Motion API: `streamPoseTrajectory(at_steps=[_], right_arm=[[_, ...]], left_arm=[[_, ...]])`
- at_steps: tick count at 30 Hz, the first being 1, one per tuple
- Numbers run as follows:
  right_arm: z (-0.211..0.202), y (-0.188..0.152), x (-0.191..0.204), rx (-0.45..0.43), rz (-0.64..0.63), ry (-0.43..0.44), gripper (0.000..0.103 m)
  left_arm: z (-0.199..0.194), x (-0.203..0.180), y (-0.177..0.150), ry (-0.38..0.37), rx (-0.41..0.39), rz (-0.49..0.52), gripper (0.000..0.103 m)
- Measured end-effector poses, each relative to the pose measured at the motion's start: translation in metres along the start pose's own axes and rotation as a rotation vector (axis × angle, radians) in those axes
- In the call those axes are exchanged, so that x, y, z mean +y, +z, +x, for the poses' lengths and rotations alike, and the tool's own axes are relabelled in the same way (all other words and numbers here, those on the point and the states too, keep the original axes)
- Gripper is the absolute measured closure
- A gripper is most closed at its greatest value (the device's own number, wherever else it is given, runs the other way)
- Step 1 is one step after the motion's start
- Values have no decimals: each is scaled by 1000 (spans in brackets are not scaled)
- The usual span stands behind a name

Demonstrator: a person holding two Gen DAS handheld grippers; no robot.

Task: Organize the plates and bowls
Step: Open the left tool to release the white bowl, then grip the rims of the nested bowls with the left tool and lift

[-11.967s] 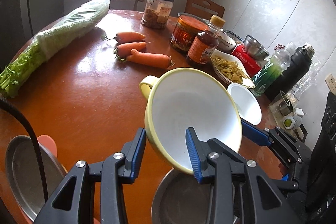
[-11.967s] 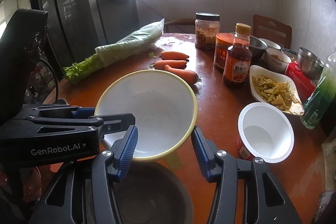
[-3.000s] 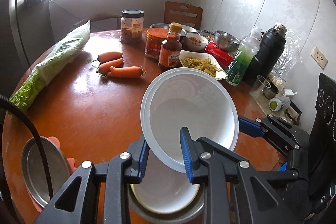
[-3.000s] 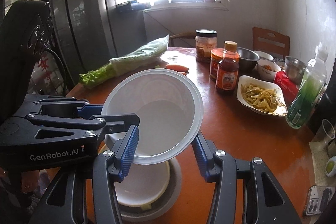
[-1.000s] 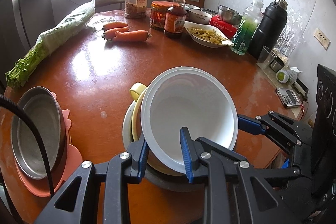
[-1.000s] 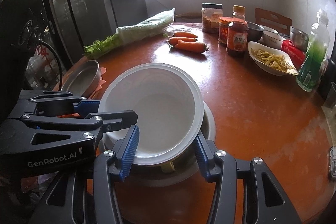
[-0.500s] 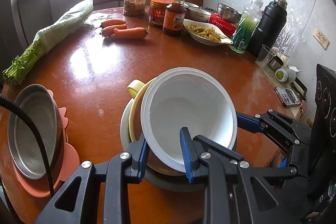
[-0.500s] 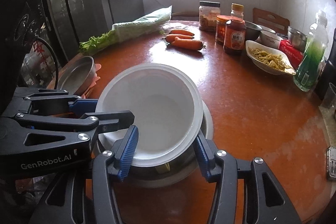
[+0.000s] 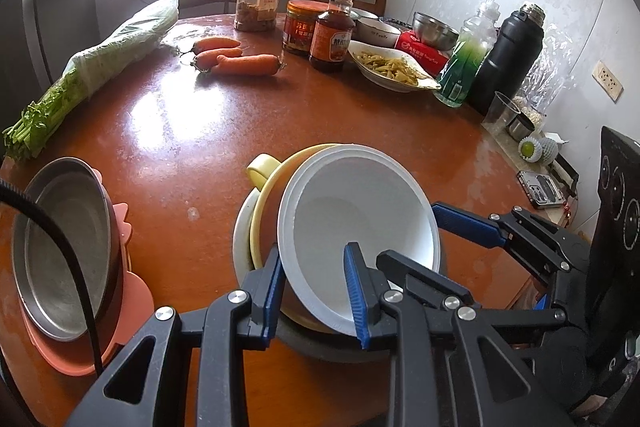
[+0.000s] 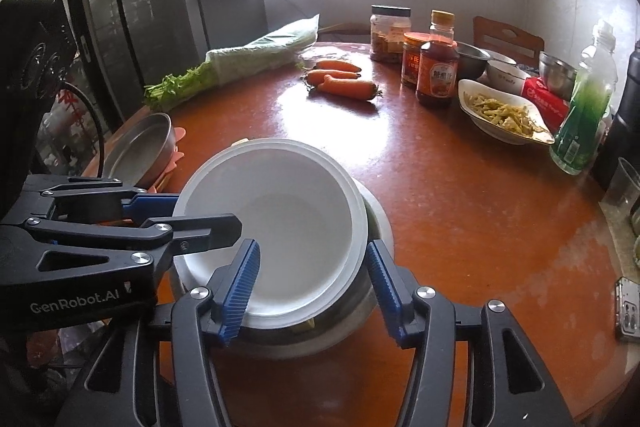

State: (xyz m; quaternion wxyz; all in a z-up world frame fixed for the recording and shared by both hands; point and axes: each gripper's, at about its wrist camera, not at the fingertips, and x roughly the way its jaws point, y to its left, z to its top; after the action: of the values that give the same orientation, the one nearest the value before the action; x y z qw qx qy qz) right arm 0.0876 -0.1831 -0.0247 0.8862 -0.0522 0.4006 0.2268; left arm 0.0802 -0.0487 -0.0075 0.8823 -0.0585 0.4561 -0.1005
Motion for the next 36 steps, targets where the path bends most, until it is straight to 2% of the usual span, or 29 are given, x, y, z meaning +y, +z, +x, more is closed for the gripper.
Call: streamPoseTrajectory(at_steps=[11, 16, 19, 26, 30, 36], right_arm=[[-2, 0, -2, 1, 19, -8, 37], [-7, 1, -5, -11, 24, -23, 34], [-11, 3, -8, -19, 30, -32, 34], [-19, 5, -7, -31, 25, -48, 33], [-23, 7, -5, -39, 10, -60, 28], [-24, 8, -11, -39, 21, -78, 26]], left_arm=[[-6, -1, 0, -7, -11, 4, 72], [-16, 0, 1, -10, -36, 6, 66], [-21, 1, 1, -3, -50, 6, 57], [-31, 7, 2, 13, -68, -10, 54], [-38, 17, 2, 39, -88, -39, 43], [-28, 28, 0, 51, -52, -77, 39]])
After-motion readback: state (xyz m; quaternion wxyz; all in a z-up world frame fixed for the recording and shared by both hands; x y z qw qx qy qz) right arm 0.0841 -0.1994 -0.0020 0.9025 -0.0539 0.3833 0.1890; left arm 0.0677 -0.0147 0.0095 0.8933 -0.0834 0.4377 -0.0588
